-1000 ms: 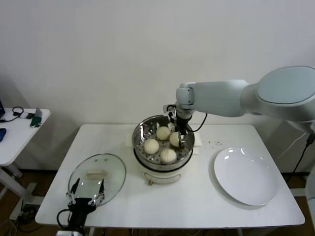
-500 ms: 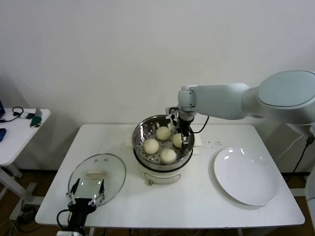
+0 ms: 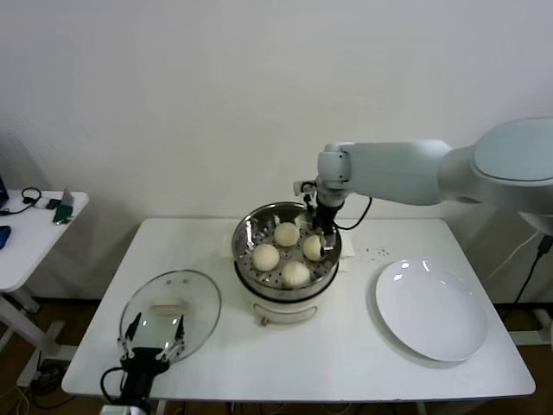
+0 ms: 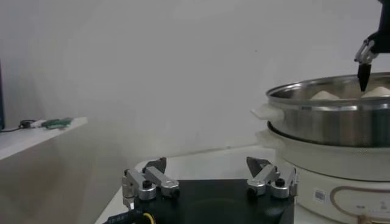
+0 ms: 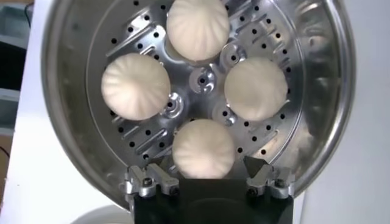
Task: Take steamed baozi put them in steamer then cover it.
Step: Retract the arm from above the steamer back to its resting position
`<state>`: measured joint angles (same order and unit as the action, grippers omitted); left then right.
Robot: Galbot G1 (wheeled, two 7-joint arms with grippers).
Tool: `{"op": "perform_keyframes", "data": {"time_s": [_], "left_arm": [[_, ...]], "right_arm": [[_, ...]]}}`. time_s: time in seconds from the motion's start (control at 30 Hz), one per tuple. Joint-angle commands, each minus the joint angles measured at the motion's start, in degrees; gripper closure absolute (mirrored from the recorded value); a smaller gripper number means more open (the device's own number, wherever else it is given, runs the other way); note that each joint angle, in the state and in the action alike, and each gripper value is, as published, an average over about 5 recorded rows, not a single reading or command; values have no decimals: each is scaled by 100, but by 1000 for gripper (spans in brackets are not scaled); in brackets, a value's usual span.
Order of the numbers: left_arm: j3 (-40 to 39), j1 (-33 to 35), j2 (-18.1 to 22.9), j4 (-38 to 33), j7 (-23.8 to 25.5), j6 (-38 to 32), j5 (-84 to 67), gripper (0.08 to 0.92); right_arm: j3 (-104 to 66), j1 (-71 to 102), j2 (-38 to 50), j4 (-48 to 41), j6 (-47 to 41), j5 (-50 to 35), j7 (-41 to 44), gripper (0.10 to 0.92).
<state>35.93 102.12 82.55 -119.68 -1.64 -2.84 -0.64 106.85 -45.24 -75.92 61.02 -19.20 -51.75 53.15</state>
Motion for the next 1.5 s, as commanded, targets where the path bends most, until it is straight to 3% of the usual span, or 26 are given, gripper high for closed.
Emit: {"op": "perform_keyframes", "data": {"time_s": [0.03, 0.57, 0.77, 0.97, 1.2, 1.5], "left_arm": [[-14, 15, -13, -12, -1, -4, 52, 177], [103, -111, -44, -38, -123, 34, 225, 177], [96, -147, -13, -78, -127, -32, 231, 177], [116, -269, 41, -130, -238, 132, 589, 177], [137, -310, 76, -154, -229, 136, 983, 177], [158, -250, 66, -301, -331, 176, 1381, 177]], "right_arm": [[-347, -286, 657, 449, 145, -63, 3, 203], [-2216, 265, 3532, 2150, 1194, 328, -1970, 203], [-4041, 2015, 4459, 2729, 1593, 502, -3114, 203], [-6567, 4442, 5106, 3123, 1913, 989, -3706, 203], [-9119, 6983, 5183, 3449, 2223, 1312, -4154, 203], [-12646, 10276, 3902, 3990, 2159, 1884, -4277, 203]]}}
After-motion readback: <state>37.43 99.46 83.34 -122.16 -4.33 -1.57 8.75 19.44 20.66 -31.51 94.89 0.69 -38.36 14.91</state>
